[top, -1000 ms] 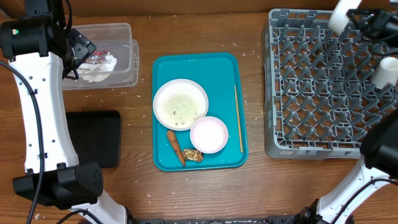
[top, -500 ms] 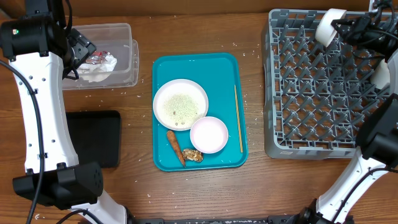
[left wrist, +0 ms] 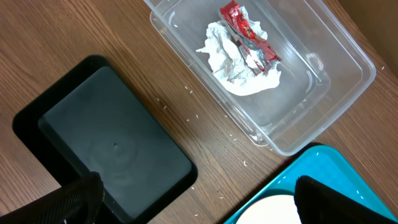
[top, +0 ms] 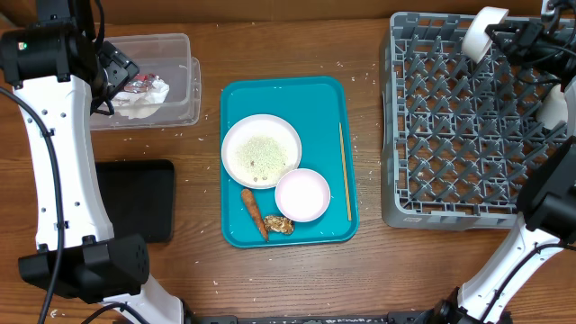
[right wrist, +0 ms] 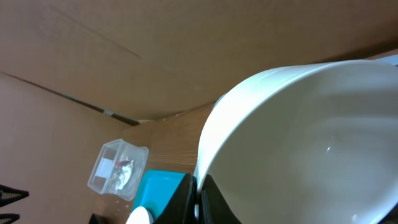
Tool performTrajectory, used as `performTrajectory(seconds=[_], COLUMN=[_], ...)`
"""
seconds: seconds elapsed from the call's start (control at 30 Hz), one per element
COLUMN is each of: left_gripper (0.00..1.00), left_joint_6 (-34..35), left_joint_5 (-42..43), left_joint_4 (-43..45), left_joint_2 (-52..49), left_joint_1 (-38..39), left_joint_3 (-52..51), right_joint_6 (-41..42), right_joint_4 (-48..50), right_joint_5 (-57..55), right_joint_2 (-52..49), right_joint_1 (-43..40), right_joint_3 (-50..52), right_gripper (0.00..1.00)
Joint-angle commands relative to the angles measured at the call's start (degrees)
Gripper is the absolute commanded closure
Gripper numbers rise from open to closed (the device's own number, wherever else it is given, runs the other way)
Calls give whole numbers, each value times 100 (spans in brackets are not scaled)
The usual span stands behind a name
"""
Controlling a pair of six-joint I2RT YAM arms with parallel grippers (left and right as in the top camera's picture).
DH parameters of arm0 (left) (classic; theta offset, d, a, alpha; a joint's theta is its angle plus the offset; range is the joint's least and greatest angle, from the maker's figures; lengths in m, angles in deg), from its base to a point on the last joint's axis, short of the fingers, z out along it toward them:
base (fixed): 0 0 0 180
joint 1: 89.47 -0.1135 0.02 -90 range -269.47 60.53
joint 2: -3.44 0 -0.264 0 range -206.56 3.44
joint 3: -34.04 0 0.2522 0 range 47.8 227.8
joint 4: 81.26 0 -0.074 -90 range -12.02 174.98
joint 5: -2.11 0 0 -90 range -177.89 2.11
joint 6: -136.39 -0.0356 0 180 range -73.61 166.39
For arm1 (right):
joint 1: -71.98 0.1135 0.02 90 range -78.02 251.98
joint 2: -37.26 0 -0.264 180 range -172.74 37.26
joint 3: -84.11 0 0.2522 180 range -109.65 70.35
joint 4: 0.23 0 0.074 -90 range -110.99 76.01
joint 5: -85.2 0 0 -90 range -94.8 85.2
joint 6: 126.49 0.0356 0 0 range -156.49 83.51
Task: Sort waste into correct bins and load items into the dishwasher
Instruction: 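Carry the white bowl with the right gripper to the rack's upper right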
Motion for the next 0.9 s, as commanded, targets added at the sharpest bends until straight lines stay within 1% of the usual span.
performTrajectory(seconds=[0.0,0.23,0.37,0.5,0.6,0.63,0.67,0.73,0.8,0.83,0.87], left_gripper=[0,0,0,0,0,0,0,0,0,0,0], left_joint_6=[74,74,74,74,74,74,76,76,74,74,76], left_joint_5=[-103,-103,-103,-103,-103,-103,-103,-103,-103,-103,-103], left_joint_4=[-7,-7,-7,-7,-7,-7,-7,-7,-7,-7,-7], left_joint_2=[-9,-9,-9,-9,-9,-9,-9,-9,-9,-9,-9], left_joint_1=[-11,-11,-11,-11,-11,-11,-11,-11,-11,-11,-11], left_joint_3=[17,17,17,17,17,17,17,17,17,17,17], right_joint_6=[50,101,599,671,627,627,625,474,398,234,140], right_joint_4=[63,26,-15,-560,-1222,-1552,-1668,-2186,-2505,-2728,-2844], right_joint_5=[221,107,-323,-660,-1121,-1443,-1569,-2153,-2575,-2708,-2708], right_joint_2=[-2,-356,-352,-341,-282,-232,-203,-116,-81,-72,-72], right_joint_1=[-42,-42,-153,-391,-544,-597,-614,-649,-647,-647,-643], right_joint_3=[-37,-37,-133,-461,-844,-1058,-1139,-1488,-1657,-1749,-1766], right_gripper=[96,96,96,96,95,93,92,76,66,64,64])
